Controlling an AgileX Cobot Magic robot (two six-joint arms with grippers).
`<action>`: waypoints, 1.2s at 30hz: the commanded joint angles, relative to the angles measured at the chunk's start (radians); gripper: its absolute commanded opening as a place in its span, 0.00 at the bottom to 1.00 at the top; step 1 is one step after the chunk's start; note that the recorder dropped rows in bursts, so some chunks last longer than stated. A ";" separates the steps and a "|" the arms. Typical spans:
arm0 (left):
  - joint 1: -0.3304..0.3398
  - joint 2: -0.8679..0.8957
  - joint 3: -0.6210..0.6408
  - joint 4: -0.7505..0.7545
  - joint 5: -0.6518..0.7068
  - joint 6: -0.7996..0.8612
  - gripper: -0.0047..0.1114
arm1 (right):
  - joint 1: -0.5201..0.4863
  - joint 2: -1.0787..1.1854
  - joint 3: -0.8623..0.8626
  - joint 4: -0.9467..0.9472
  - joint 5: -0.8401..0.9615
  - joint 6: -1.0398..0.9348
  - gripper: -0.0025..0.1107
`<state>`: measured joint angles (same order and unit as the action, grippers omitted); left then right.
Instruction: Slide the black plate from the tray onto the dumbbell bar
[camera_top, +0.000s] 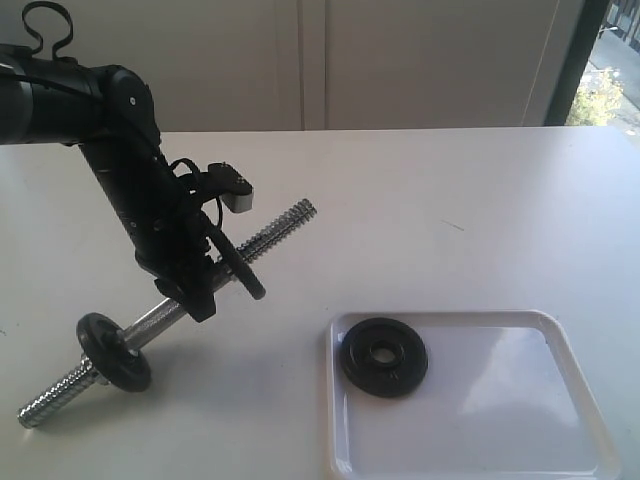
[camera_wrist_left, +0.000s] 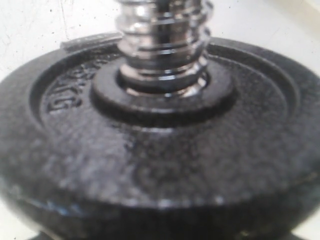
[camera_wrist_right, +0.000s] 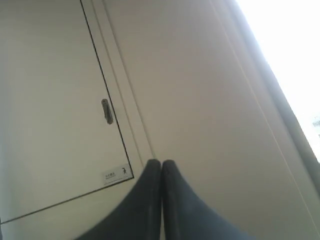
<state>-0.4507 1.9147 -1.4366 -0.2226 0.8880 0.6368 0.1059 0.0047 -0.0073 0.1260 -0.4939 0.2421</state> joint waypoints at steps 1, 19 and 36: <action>-0.002 -0.054 -0.017 -0.055 0.011 0.006 0.04 | 0.004 -0.005 0.007 -0.002 0.189 -0.003 0.02; -0.002 -0.054 -0.017 -0.055 0.000 0.010 0.04 | 0.037 0.857 -0.645 0.368 1.112 -0.713 0.02; -0.002 -0.054 -0.017 -0.057 0.000 0.010 0.04 | 0.472 1.493 -1.058 -0.292 1.395 -0.304 0.02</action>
<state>-0.4507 1.9147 -1.4366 -0.2188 0.8737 0.6452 0.5637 1.4486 -1.0213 -0.1271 0.8389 -0.1042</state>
